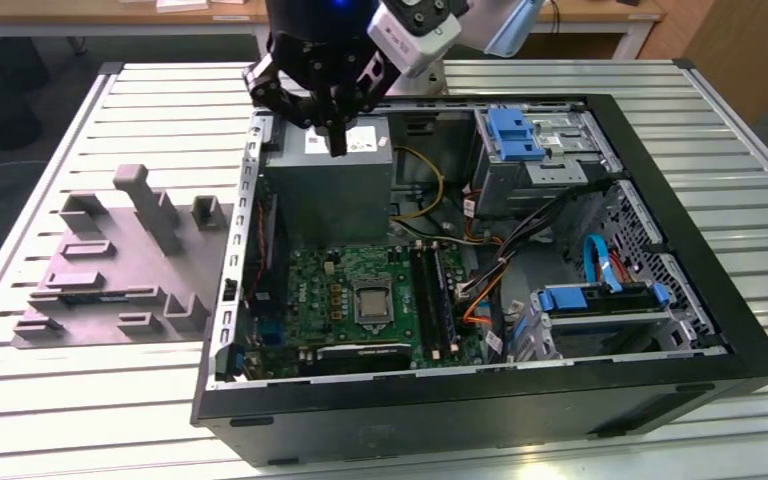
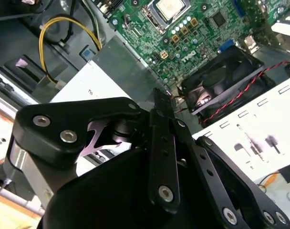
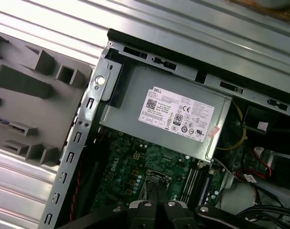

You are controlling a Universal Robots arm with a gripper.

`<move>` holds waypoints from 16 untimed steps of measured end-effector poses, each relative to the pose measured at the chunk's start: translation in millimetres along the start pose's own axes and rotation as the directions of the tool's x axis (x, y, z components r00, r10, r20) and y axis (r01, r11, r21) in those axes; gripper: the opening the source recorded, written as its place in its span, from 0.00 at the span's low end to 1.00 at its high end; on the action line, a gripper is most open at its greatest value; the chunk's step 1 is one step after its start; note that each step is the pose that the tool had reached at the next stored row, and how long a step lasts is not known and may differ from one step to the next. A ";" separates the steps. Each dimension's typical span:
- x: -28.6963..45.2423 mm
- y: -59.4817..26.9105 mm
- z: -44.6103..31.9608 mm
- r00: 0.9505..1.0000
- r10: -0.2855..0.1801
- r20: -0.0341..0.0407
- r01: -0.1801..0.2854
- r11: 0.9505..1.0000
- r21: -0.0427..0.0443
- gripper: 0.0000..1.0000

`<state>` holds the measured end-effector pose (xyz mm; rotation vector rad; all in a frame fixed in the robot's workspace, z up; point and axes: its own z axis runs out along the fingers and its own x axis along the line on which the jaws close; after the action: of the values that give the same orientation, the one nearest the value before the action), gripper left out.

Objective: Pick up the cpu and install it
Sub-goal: 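Install the first cpu locking lever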

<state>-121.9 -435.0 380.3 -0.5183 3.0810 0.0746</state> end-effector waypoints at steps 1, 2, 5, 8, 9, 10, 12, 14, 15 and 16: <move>0.0 -0.1 0.5 1.000 -0.017 -0.001 0.017 1.000 0.000 0.11; 0.0 -0.1 1.1 0.999 -0.035 -0.002 0.035 0.999 -0.001 0.11; 0.0 -0.2 2.5 0.996 -0.087 -0.004 0.087 0.996 -0.002 0.11; -1.4 -0.8 3.9 0.993 -0.118 -0.005 0.118 0.993 -0.003 0.11; -3.2 -1.5 4.3 0.993 -0.118 -0.005 0.118 0.993 -0.003 0.11; -5.5 -2.3 4.8 0.993 -0.118 -0.006 0.118 0.993 -0.004 0.11; -9.8 -4.0 5.6 0.993 -0.118 -0.006 0.118 0.993 -0.004 0.11; -12.3 -5.5 6.3 0.993 -0.118 -0.006 0.118 0.993 -0.004 0.11; -12.8 -6.4 6.5 0.993 -0.118 -0.006 0.118 0.993 -0.003 0.11; -13.0 -7.1 7.1 0.993 -0.120 -0.006 0.120 0.993 -0.004 0.11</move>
<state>-107.2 -437.1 373.3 -0.7035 3.0478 0.0763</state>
